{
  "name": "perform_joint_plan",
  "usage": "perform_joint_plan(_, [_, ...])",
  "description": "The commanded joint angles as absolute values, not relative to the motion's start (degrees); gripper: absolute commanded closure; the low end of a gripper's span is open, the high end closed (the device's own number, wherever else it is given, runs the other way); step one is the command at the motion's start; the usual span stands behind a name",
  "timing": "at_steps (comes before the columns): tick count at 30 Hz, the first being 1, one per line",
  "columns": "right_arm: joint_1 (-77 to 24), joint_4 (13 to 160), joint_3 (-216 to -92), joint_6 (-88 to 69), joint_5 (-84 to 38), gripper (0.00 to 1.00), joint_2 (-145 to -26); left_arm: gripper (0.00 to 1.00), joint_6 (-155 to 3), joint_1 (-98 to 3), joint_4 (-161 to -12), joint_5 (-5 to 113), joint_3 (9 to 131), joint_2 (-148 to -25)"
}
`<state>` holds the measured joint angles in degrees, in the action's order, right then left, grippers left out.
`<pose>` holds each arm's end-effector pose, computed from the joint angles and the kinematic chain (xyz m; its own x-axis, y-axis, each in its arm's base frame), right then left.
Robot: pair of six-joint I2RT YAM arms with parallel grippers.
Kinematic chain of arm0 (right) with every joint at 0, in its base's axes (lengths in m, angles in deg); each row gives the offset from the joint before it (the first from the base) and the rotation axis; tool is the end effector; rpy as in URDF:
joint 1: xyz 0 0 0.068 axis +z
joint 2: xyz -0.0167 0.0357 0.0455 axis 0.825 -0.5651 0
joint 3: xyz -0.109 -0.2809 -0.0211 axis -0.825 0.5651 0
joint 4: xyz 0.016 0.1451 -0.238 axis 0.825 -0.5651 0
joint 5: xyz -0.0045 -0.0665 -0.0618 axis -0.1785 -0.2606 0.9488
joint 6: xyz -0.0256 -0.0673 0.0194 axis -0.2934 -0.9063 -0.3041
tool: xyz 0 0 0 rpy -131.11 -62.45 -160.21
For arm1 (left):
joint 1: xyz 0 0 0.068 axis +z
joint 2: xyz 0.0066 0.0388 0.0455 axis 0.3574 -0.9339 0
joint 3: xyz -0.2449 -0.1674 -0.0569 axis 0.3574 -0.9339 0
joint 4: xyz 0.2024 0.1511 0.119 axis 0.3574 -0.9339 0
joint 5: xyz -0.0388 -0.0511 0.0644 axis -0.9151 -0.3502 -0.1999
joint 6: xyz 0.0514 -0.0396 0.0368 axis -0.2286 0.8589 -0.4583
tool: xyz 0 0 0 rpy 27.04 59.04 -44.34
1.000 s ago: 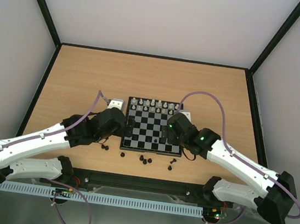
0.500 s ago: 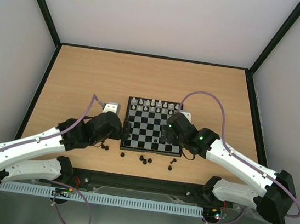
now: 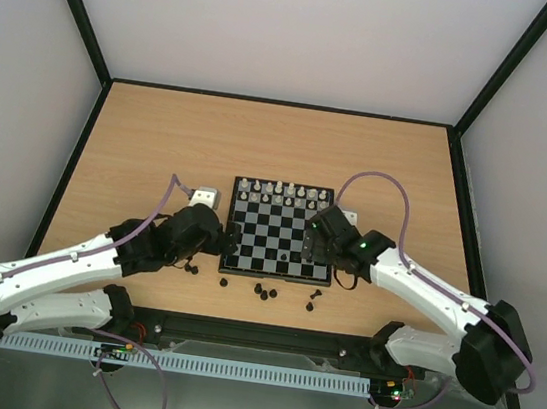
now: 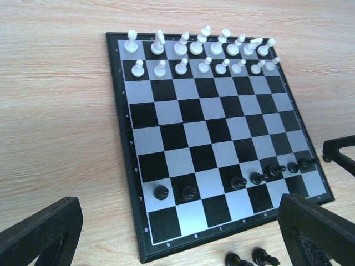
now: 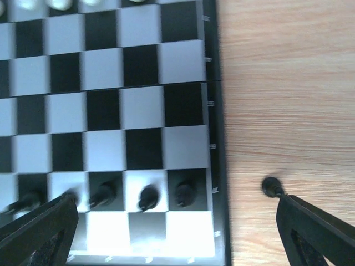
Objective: Set up the chess pieces on the board
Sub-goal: Pick up the chess piece at the center of the board.
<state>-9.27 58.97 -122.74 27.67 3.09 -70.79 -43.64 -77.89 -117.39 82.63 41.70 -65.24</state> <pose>0.1905 0.1704 0.2352 -0.7622 0.1541 -0.6288 -0.0204 0.9651 0.2612 0.1386 -0.1727 0.2795 -0.6922 -0.1314 -0.7097 0.2168 0.9000 -0.3781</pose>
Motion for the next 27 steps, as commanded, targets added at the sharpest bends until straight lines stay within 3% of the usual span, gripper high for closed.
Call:
perform_joint_plan(1, [-15.05,58.31,-119.46,29.46,0.3,0.02,-72.86,0.01,-45.65,-74.85,-113.9,80.39,39.42,-65.86])
perform_joint_plan(9, [-19.29,57.93,-113.79,34.39,-0.03,0.01,-69.91,0.01,-49.36,-71.82,-111.92,76.87,38.03,-65.45])
perform_joint_plan(13, [-19.68,59.34,-111.74,35.7,0.11,0.21,-69.86,0.01,-50.74,-70.17,-110.72,74.85,36.57,-64.44])
perform_joint_plan(17, [-20.92,60.4,-111.96,35.34,-0.54,0.5,-70.5,0.01,-51.41,-68.59,-109.41,72.76,35.62,-63.64])
perform_joint_plan(20, [-22.56,61.16,-112.47,34.21,-1.64,0.58,-70.92,0.01,-51.94,-67.91,-109.37,72.07,36.04,-63.79])
perform_joint_plan(27, [-24.91,62.11,-114.1,31.52,-2.31,0.63,-73.61,0.01,-52.38,-67.17,-108.63,70.95,35.84,-64.35])
